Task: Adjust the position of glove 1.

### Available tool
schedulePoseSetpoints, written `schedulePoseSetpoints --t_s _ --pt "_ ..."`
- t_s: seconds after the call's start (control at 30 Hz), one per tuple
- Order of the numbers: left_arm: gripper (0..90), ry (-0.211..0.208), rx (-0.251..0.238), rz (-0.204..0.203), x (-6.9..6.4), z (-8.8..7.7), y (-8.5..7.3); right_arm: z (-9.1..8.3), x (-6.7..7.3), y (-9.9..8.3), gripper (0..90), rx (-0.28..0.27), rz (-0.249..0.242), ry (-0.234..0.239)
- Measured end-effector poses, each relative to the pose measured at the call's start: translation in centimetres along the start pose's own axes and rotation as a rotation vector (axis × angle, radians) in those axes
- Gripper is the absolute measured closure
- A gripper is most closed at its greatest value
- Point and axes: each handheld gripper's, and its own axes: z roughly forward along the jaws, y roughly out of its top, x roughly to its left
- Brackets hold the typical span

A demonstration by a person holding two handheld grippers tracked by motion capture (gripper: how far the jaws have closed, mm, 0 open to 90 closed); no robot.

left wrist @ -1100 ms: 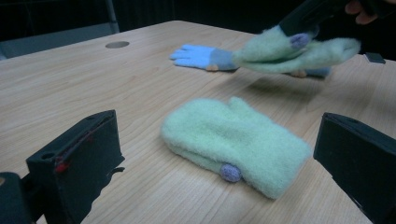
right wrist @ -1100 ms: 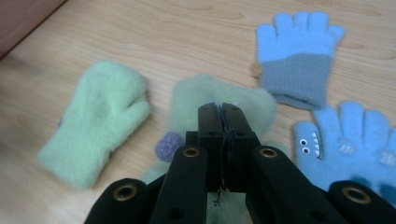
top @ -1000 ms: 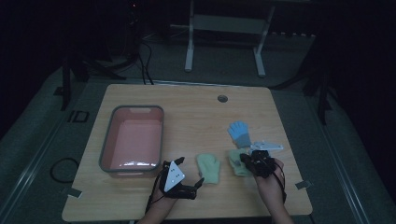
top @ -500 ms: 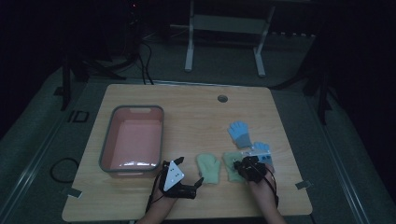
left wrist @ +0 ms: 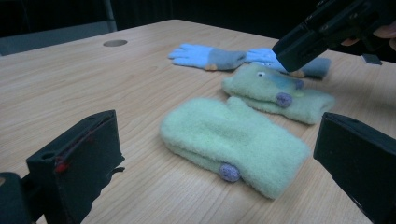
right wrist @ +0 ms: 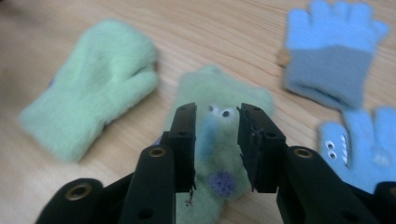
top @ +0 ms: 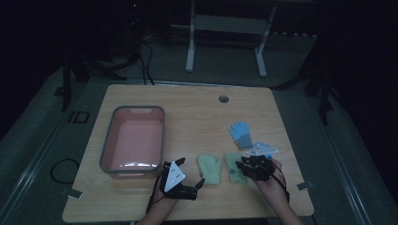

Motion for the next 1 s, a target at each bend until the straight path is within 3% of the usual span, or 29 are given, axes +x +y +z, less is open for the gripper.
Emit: schedulePoseSetpoints --t_s 0.1,0.2,0.37,0.4,0.43,0.6,0.77,0.87,1.0 --pt "1.0 0.004 0.0 0.005 -0.1 0.0 0.0 0.1 -0.1 -0.2 66.2 0.017 -0.02 0.006" --pt "1.0 0.006 0.0 0.014 -0.2 0.0 0.0 0.3 0.1 -0.4 66.0 0.019 -0.002 0.018" --pt "1.0 0.009 0.001 0.026 -0.2 0.0 0.0 1.0 0.6 -0.8 64.6 0.019 -0.006 -0.03" --pt "1.0 0.009 0.0 0.027 -0.3 0.0 0.0 1.2 0.6 -1.0 63.1 0.025 0.001 -0.022" --pt "1.0 0.008 0.0 0.029 -0.3 0.0 0.0 1.9 0.8 -1.5 62.6 0.059 -0.018 -0.023" --pt "1.0 0.008 0.0 0.025 -0.2 0.0 0.0 2.3 1.0 -2.0 62.2 0.041 -0.045 -0.033" --pt "1.0 0.009 0.0 0.032 -0.3 0.0 0.0 2.5 0.9 -2.1 68.9 0.027 -0.018 -0.026" --pt "1.0 0.011 0.001 0.031 -0.3 0.0 0.0 2.5 1.1 -2.0 80.7 0.033 -0.01 -0.051" --pt "1.0 0.016 0.0 0.03 -0.3 0.0 0.0 2.5 1.5 -1.6 84.0 0.04 0.034 -0.087"
